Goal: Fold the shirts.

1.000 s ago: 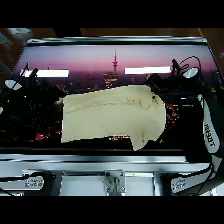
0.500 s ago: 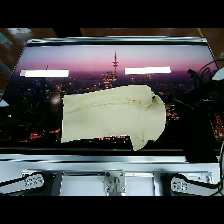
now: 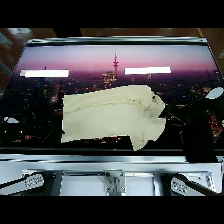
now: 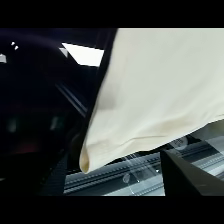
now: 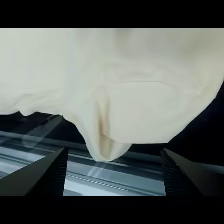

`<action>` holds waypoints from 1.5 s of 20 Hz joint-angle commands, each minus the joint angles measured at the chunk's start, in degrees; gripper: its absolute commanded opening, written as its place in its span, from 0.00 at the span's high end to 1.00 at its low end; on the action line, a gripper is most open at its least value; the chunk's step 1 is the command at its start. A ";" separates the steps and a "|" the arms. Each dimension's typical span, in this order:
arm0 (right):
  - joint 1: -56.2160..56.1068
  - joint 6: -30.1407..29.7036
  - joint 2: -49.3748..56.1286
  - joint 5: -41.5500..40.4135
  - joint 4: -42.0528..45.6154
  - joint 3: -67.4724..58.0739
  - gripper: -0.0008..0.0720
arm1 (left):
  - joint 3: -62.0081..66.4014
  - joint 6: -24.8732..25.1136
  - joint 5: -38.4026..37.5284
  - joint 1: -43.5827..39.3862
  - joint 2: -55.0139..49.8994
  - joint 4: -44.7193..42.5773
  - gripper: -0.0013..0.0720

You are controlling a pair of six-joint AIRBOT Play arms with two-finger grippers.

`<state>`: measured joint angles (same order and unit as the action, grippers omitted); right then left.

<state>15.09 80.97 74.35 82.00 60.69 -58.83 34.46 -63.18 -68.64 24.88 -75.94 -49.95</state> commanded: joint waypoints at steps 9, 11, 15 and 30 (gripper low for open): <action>-0.09 1.33 -0.28 -2.73 -2.95 0.98 0.05 | -0.90 -3.56 3.72 -11.89 -1.11 0.87 0.22; -0.09 1.77 -0.28 -2.73 -2.67 0.98 0.05 | -0.90 -3.50 3.23 -13.18 -1.16 1.42 0.78; 0.24 2.08 -0.28 -0.22 4.83 1.16 0.05 | -0.61 -2.43 0.85 -13.00 -0.83 1.97 0.93; 4.31 4.98 4.68 -18.91 1.07 13.86 0.15 | -0.17 -2.91 0.07 -13.00 8.87 1.97 0.93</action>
<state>19.55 85.56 76.73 66.87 63.90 -45.58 34.22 -65.76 -68.34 11.86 -68.77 -48.01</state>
